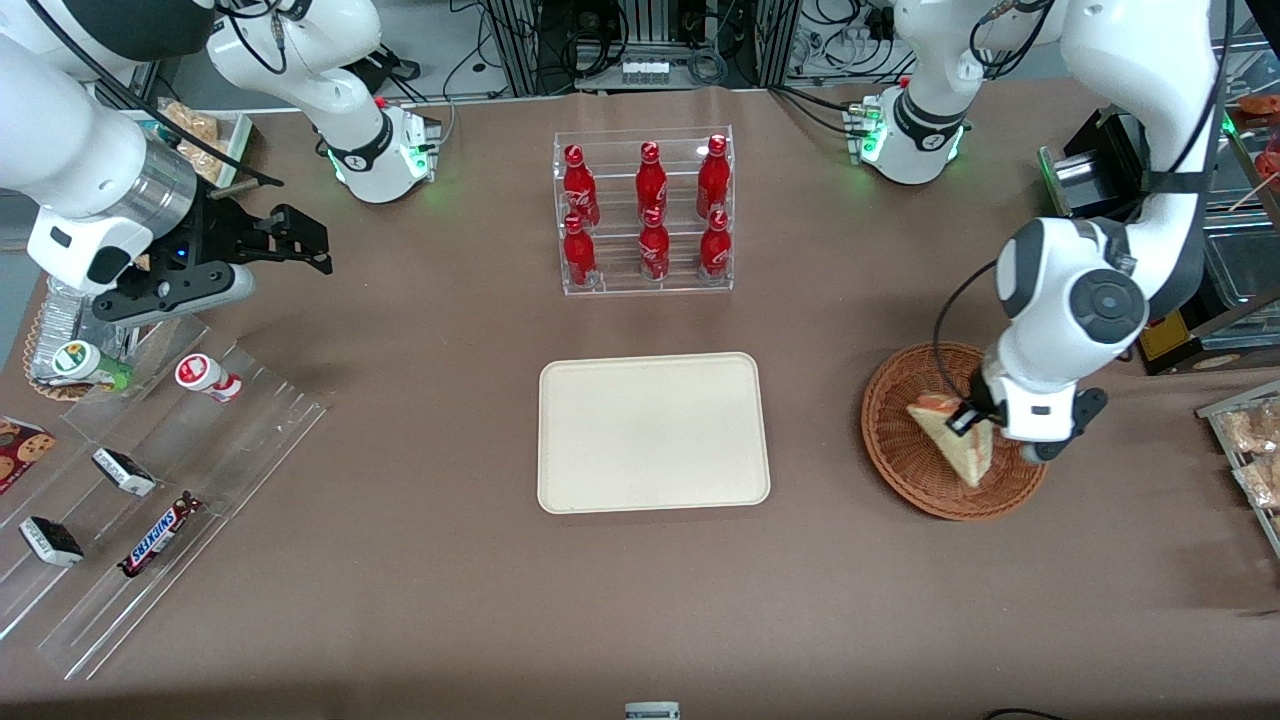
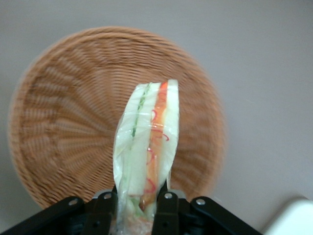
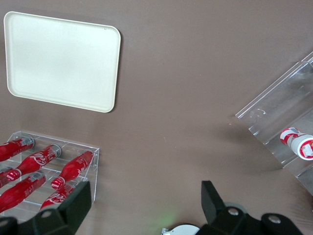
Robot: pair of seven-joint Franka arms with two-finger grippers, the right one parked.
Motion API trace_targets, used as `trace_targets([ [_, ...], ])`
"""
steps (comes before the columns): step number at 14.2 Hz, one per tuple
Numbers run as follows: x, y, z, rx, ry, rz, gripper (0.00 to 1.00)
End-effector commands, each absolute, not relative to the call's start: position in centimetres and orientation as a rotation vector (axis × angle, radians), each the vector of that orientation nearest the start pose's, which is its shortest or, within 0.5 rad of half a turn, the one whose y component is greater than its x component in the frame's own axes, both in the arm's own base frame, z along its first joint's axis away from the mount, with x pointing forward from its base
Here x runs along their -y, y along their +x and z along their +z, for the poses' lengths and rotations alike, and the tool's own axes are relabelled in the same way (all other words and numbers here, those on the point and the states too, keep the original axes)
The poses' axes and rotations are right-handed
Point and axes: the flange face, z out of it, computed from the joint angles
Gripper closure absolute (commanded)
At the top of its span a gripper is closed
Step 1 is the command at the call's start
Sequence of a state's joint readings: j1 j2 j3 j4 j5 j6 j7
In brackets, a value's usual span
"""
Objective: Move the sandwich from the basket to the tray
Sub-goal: 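Lift the sandwich out of the basket and carry it over the cream tray, then lower the sandwich onto the tray and open the left gripper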
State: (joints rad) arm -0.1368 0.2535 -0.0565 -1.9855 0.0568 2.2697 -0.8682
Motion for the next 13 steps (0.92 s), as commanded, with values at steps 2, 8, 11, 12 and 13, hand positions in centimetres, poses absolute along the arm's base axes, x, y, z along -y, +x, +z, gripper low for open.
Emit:
trace_targets([
  [2, 25.9, 61.3, 32.5, 0.696, -3.069, -0.102, 1.0],
  [8, 43.9, 56.3, 29.1, 0.502, -3.101, -0.194, 0.98],
  [11, 48.6, 53.3, 27.9, 0.456, -3.153, -0.267, 0.98],
  [12, 49.9, 52.3, 27.1, 0.448, -3.154, -0.282, 0.98],
  [13, 50.3, 52.0, 26.1, 0.427, -3.142, -0.317, 0.97],
])
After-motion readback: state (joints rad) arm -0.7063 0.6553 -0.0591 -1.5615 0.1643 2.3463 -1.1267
